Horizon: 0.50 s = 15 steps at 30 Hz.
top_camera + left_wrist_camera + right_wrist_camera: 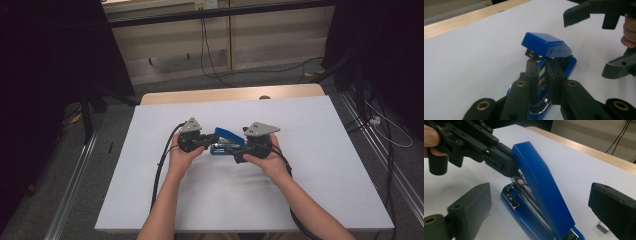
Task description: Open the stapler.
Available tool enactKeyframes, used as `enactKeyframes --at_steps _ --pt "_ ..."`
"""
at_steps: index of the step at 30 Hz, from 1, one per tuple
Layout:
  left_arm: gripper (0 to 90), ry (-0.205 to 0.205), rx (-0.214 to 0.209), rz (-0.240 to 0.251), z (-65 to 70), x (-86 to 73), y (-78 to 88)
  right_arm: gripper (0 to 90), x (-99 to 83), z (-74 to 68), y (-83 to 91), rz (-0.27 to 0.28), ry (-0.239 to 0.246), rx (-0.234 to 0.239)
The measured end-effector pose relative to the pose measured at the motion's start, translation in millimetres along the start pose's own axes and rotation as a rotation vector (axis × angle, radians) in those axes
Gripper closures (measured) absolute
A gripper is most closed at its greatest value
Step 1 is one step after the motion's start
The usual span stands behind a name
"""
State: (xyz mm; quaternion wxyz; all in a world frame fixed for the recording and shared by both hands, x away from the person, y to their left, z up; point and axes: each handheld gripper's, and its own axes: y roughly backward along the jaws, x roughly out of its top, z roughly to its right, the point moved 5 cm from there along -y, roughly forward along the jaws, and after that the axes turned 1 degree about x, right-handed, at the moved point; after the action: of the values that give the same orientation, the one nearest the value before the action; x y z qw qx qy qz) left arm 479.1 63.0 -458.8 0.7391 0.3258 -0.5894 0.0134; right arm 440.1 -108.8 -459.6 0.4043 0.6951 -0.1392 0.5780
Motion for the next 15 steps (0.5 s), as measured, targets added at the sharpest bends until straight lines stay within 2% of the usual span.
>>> enactKeyframes --at_steps 4,7,9,11,13,15 --pt "86.2 -0.001 -0.016 0.018 2.5 5.0 -2.4 6.7 0.4 -2.9 3.8 -0.005 0.003 0.001" --pt "86.3 -0.006 -0.006 0.011 2.6 6.5 -4.0 8.6 1.7 -6.7 6.7 0.008 -0.004 0.006" --pt "86.3 -0.011 -0.003 0.012 2.7 6.8 -4.3 13.5 2.3 -9.0 7.9 0.016 -0.009 0.004" --pt "86.3 -0.020 -0.002 0.013 3.0 7.1 -4.6 20.6 2.3 -12.1 8.4 0.019 -0.018 0.013" --pt "86.2 -0.031 0.000 0.003 3.5 7.0 -5.2 31.9 2.1 -15.1 8.3 0.018 -0.021 0.025" --pt "86.2 -0.030 -0.001 0.005 4.1 6.9 -6.4 47.9 0.9 -16.9 7.1 0.010 -0.035 0.039"
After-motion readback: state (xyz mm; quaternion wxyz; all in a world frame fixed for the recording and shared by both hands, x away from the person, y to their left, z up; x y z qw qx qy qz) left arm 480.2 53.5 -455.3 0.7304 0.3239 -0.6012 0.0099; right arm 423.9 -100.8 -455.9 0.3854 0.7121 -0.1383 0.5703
